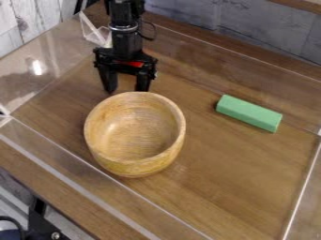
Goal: Move the red fruit to the right
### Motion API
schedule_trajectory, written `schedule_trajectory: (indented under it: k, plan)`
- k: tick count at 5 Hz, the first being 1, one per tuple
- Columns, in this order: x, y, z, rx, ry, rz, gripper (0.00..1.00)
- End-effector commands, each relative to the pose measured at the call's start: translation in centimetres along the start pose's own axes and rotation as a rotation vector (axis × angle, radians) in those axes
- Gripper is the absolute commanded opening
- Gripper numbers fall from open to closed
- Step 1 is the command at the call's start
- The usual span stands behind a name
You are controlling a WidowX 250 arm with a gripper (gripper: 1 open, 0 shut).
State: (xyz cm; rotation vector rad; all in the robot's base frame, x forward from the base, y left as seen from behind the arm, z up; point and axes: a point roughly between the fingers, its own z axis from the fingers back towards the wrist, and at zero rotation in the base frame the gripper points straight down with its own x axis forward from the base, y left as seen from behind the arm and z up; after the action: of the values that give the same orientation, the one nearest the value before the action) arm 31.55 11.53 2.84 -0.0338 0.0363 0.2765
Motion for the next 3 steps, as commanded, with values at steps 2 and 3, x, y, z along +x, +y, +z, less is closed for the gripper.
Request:
schedule_trajectory:
  k: [2,3]
  plan:
    - [0.3,-2.0,3.6,0.025,-0.082,-0.021,1.0]
    - [0.1,-3.0,4.0,0.032,-0.081,-0.052,1.0]
